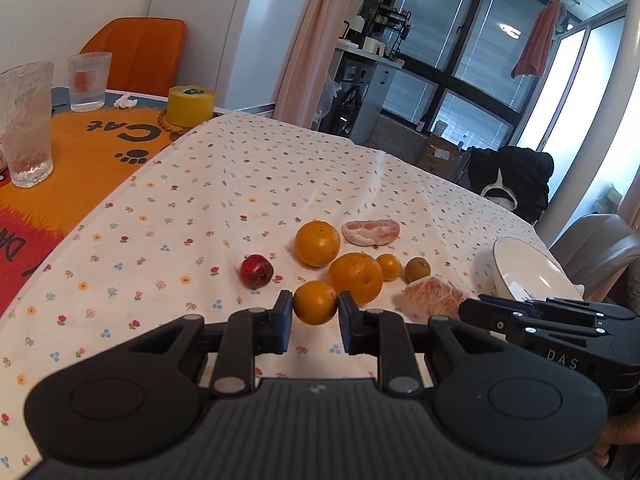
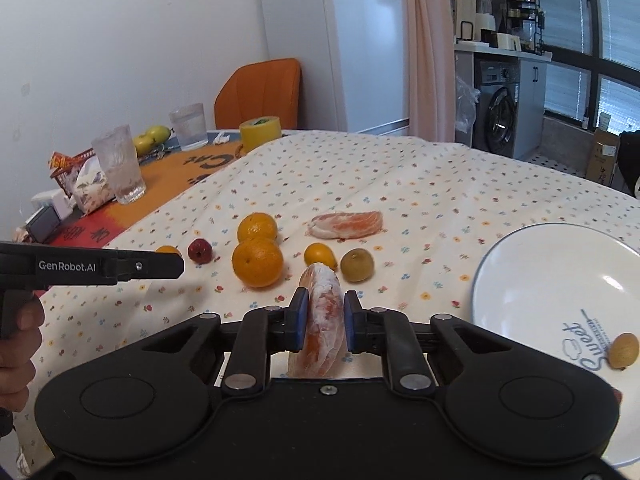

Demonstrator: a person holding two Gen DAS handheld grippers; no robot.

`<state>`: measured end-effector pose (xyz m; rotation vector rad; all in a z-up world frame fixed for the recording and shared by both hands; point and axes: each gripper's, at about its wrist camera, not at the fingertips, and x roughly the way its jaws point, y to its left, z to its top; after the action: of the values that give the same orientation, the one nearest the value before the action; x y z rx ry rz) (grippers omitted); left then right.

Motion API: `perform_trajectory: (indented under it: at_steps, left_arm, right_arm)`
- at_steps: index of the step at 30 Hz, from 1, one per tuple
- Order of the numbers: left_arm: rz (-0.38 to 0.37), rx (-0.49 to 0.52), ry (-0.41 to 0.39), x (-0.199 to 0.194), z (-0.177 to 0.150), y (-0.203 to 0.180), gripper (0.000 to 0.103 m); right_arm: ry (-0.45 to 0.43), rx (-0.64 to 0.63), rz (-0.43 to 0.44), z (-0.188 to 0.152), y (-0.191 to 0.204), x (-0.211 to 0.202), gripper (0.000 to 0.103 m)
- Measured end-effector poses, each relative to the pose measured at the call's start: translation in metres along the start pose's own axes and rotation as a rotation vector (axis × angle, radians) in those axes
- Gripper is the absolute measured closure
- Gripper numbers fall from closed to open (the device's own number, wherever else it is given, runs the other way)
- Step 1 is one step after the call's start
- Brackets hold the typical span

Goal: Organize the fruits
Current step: 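Carry the pomelo segment onto the white plate and open the right tool while the left tool holds the kumquat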

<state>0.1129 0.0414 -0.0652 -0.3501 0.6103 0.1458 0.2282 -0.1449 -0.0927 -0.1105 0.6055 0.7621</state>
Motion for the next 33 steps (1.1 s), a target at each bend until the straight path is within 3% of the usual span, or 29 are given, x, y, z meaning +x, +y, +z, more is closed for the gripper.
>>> perform_trajectory:
  at_steps: [33]
  left_arm:
    - [-0.131,0.154,-0.007,0.027,0.018,-0.092,0.08]
  right_arm:
    - [-0.12,0.119,-0.198,0.004,-0.097,-0.061,0.086]
